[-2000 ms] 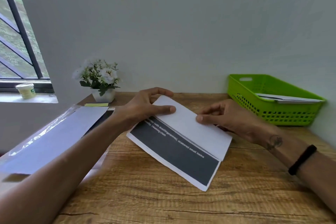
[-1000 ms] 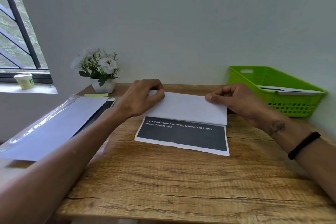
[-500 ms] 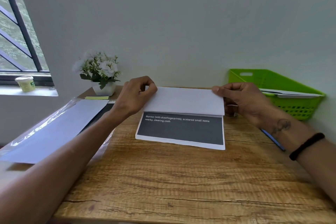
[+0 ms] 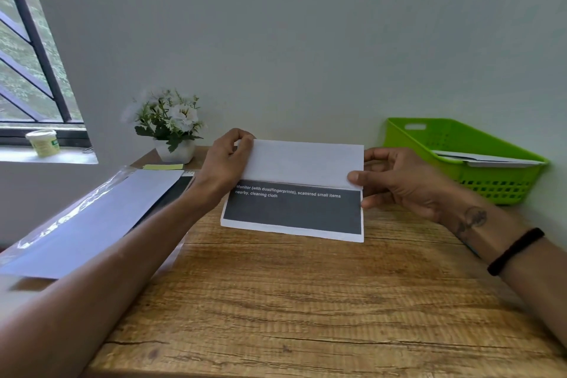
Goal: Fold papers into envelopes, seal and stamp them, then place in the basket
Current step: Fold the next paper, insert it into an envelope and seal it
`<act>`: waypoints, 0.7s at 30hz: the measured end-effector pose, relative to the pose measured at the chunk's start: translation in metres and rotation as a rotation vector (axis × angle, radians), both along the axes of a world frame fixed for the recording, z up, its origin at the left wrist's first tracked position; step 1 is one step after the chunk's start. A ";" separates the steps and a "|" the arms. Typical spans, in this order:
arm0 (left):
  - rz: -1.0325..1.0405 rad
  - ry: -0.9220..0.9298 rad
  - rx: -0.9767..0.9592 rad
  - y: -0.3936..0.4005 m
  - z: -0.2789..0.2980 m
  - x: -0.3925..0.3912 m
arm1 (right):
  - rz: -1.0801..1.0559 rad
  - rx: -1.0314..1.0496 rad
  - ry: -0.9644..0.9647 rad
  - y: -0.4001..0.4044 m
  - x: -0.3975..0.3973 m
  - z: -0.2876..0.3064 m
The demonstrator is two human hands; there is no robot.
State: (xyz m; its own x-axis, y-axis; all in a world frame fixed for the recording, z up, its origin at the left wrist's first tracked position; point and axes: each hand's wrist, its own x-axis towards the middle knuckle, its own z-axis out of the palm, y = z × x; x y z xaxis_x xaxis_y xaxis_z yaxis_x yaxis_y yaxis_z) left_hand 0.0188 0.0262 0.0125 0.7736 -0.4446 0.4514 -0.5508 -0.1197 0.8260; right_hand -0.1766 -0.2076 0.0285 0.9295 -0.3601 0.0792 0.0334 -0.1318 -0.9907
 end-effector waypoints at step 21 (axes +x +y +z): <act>-0.306 0.893 -0.143 0.008 0.017 -0.001 | -0.211 -0.020 -0.223 -0.007 0.006 0.000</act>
State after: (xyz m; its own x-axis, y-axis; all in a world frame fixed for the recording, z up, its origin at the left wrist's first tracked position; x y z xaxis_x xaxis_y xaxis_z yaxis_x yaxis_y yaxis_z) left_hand 0.0177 0.0341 0.0297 0.7180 -0.6714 -0.1836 0.2996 0.0599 0.9522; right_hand -0.1707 -0.2144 0.0282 0.7936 -0.5393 0.2818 0.2193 -0.1784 -0.9592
